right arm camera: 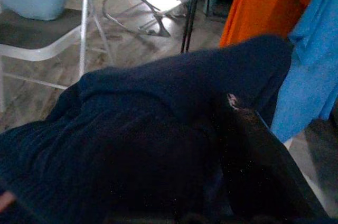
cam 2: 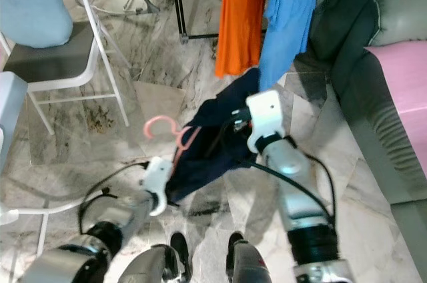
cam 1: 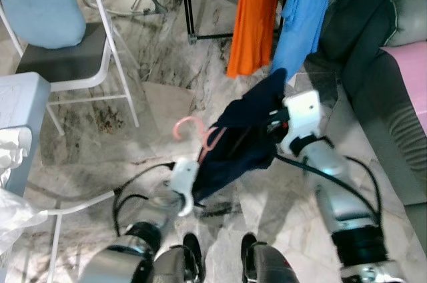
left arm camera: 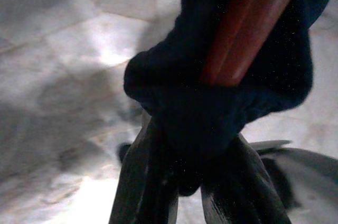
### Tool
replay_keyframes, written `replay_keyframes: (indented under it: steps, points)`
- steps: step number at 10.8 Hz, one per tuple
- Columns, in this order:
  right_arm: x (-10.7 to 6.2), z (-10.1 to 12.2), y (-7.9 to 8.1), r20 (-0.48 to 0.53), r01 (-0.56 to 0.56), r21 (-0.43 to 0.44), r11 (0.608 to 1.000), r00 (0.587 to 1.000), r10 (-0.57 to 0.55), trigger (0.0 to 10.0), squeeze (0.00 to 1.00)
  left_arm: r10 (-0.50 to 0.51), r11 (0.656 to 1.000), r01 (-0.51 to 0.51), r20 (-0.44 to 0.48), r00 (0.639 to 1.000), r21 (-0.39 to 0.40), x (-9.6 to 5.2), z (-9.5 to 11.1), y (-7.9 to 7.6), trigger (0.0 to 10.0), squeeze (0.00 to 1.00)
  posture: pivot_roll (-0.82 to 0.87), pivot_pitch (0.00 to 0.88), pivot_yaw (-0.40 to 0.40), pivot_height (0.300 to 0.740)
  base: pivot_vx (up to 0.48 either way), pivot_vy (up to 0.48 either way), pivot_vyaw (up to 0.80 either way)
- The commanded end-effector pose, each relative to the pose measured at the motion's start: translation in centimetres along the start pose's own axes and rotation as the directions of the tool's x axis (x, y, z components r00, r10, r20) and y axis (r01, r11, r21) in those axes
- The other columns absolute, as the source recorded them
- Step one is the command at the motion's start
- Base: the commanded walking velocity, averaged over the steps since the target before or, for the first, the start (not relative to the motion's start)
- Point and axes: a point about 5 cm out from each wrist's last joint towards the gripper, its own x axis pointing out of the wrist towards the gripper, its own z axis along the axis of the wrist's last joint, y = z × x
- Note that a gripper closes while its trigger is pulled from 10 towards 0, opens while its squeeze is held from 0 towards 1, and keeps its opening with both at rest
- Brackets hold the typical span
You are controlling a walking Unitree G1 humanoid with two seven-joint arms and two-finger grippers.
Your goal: Hang hanger
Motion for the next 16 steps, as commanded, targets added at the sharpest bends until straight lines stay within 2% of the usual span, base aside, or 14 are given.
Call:
replay_keyframes:
  steps: [1,5,6,16]
  points:
    - [-0.1,-1.5,1.7,-0.067,-0.057,0.01,0.998,0.996,0.057,0.0,0.0,-0.022,0.998,0.025,0.056,0.998,-0.061,0.2,1.7,-0.7,1.0,0.0,-0.18,0.287,0.085,0.74,0.0,0.0,0.0]
    - [-1.2,-3.5,5.1,-0.151,-0.265,0.067,0.962,0.95,0.272,0.0,0.0,-0.036,0.994,0.046,0.108,0.993,-0.096,0.4,3.7,-1.4,0.7,0.0,-0.17,0.288,0.083,0.74,0.0,0.0,0.0]
    - [-2.3,-5.0,7.0,-0.21,-0.383,0.109,0.917,0.893,0.398,0.0,0.0,-0.027,0.994,0.039,0.112,0.993,-0.1,0.4,4.0,-1.0,0.6,0.0,-0.17,0.289,0.085,0.74,0.0,0.0,0.0]
    - [-2.3,-5.0,7.0,-0.21,-0.383,0.109,0.917,0.893,0.398,0.0,0.0,-0.027,0.994,0.039,0.112,0.993,-0.1,0.4,4.0,-1.0,0.6,0.0,-0.17,0.289,0.085,0.74,0.0,0.0,0.0]
